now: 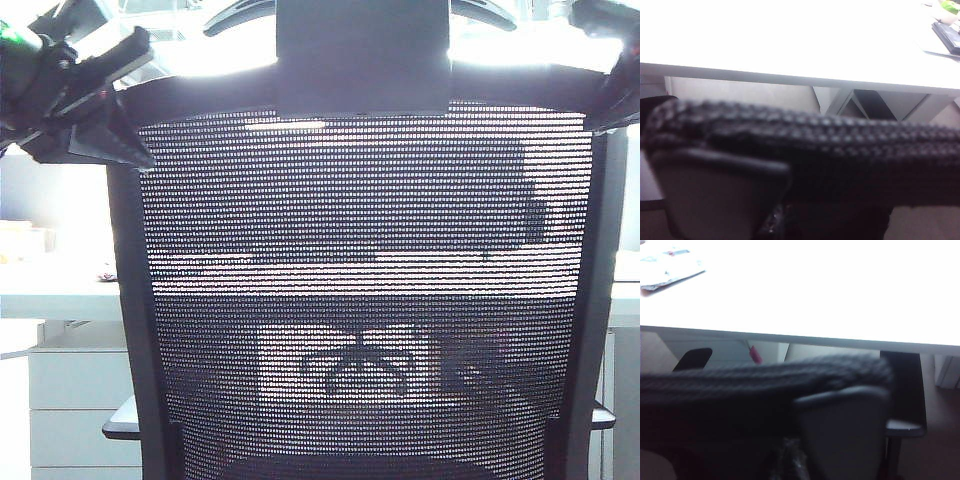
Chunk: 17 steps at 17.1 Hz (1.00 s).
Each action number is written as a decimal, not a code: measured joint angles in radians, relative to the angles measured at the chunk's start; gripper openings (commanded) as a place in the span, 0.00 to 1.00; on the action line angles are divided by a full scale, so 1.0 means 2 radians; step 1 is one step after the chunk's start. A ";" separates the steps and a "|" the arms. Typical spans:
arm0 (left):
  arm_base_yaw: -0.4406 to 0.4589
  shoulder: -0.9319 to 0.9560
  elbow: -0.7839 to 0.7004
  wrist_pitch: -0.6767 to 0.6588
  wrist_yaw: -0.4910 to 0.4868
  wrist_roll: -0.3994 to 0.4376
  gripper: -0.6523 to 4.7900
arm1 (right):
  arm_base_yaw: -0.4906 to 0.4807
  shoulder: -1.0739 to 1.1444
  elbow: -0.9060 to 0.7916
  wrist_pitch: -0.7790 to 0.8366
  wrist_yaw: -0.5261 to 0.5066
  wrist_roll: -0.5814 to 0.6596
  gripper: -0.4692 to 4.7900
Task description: Push the black chair under the table.
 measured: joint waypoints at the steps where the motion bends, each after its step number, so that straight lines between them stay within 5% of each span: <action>1: 0.004 0.000 0.000 0.001 0.002 0.000 0.11 | -0.001 0.006 0.000 0.008 -0.006 0.000 0.08; 17: 0.007 0.006 0.000 0.052 -0.002 -0.005 0.11 | 0.001 0.043 0.000 0.056 -0.026 0.012 0.08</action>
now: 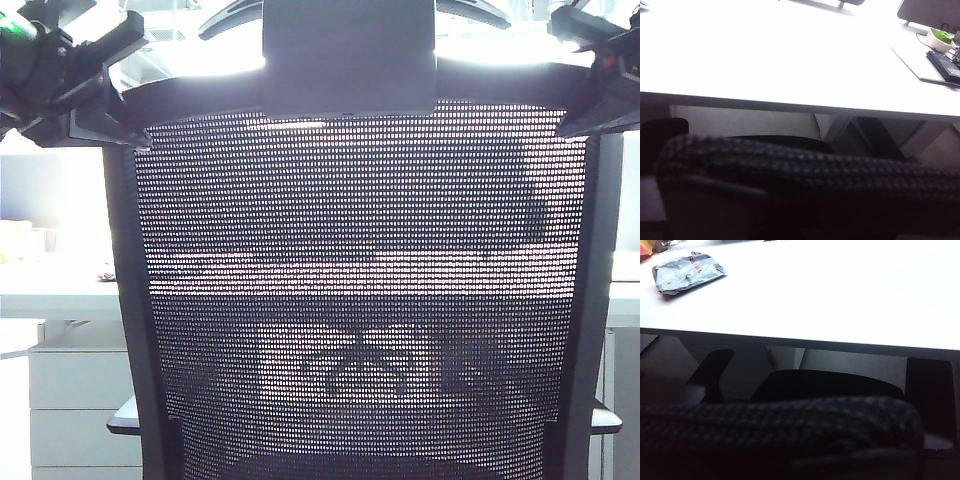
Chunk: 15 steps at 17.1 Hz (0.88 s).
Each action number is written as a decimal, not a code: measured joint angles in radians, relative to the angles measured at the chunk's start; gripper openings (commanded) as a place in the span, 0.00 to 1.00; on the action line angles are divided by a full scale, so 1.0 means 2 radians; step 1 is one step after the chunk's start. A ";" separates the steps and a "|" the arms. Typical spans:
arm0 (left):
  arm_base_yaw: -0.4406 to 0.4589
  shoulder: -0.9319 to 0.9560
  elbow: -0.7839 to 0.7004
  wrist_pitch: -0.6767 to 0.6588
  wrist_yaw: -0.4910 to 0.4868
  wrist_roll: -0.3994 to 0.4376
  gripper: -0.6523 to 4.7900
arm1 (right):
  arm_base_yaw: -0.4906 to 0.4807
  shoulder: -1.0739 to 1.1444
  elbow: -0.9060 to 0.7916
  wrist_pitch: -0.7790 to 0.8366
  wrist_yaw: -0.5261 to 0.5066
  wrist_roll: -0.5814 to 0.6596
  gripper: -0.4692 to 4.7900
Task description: Push the black chair under the table.
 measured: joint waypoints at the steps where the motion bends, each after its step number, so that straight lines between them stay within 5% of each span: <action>1: 0.000 0.011 0.000 0.014 0.001 -0.001 0.11 | 0.000 0.008 0.000 0.009 -0.001 0.000 0.08; 7: -0.003 0.071 0.003 0.077 0.007 -0.017 0.11 | -0.003 0.051 0.001 0.058 -0.013 0.009 0.08; 15: 0.024 0.120 0.057 0.063 0.034 -0.010 0.11 | -0.023 0.124 0.010 0.138 -0.051 0.023 0.08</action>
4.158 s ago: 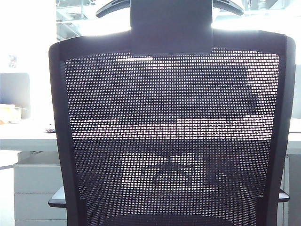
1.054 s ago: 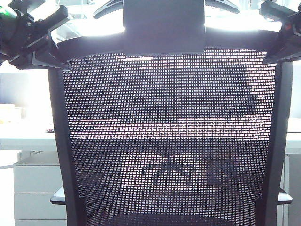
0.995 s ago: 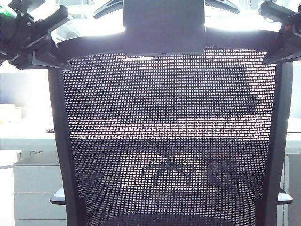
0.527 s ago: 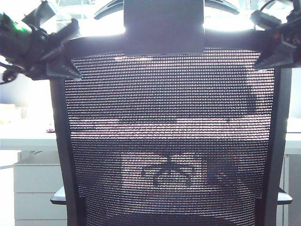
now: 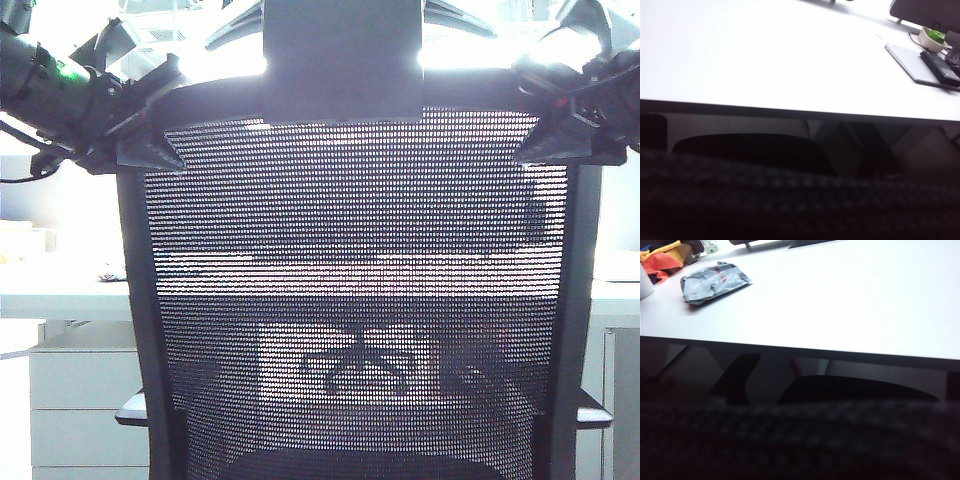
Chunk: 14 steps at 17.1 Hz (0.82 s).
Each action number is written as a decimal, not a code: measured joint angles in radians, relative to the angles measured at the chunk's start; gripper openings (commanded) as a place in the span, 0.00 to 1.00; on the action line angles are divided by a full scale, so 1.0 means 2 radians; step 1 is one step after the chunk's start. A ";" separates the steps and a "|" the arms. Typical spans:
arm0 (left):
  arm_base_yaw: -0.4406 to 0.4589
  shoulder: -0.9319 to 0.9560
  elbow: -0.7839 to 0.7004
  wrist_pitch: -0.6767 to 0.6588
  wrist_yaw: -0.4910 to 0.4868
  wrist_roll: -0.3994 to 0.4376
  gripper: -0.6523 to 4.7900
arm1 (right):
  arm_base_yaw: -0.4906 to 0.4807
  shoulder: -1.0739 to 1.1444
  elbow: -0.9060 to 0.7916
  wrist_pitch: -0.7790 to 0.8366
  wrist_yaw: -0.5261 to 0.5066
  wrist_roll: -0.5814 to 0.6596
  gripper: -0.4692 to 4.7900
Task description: Push the black chair under the table.
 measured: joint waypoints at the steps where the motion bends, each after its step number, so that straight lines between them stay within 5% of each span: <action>1: 0.001 0.004 0.000 0.006 0.000 0.000 0.11 | -0.005 0.007 0.006 0.001 -0.001 0.001 0.08; 8: 0.002 0.042 0.004 0.070 0.001 0.001 0.11 | -0.020 0.056 0.055 0.006 -0.009 0.001 0.08; 14: 0.006 0.133 0.078 0.077 0.006 0.014 0.11 | -0.032 0.124 0.097 0.040 -0.013 -0.003 0.08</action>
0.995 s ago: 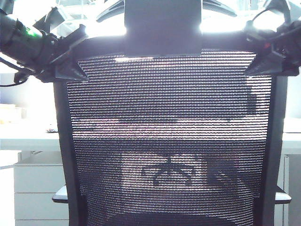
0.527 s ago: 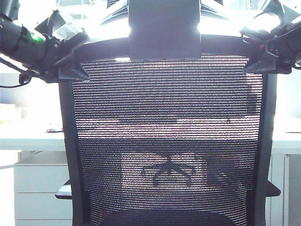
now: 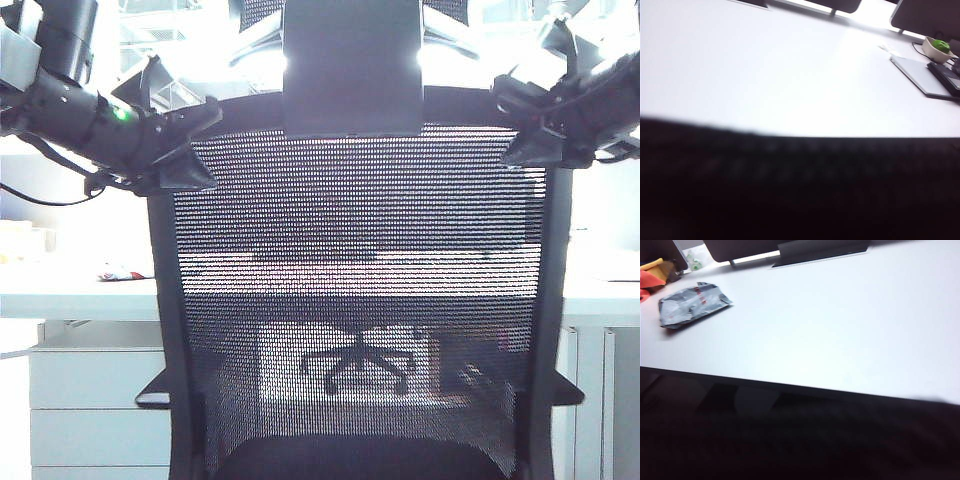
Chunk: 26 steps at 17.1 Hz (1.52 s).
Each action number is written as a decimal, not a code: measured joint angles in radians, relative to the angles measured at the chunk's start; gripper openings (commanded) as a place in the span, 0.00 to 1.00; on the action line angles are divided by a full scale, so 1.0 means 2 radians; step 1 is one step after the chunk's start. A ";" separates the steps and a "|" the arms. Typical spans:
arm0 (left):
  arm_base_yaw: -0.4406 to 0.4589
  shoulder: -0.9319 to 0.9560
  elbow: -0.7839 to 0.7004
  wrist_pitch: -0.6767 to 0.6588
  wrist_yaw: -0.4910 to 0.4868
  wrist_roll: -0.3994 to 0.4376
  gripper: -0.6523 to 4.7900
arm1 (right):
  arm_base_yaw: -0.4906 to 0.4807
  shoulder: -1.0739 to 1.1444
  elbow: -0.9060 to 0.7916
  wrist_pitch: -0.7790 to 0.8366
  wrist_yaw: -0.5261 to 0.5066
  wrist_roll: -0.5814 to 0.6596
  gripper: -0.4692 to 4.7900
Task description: Push the black chair under the table.
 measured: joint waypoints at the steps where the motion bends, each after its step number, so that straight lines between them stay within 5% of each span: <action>1: 0.004 0.006 0.010 -0.002 -0.003 0.005 0.11 | -0.006 0.010 0.008 0.004 -0.001 0.000 0.08; 17: 0.025 0.164 0.191 0.018 0.021 0.009 0.11 | -0.021 0.178 0.184 0.014 -0.016 -0.009 0.08; 26: 0.040 0.218 0.308 -0.061 0.037 0.020 0.11 | -0.021 0.230 0.272 -0.042 -0.046 -0.013 0.08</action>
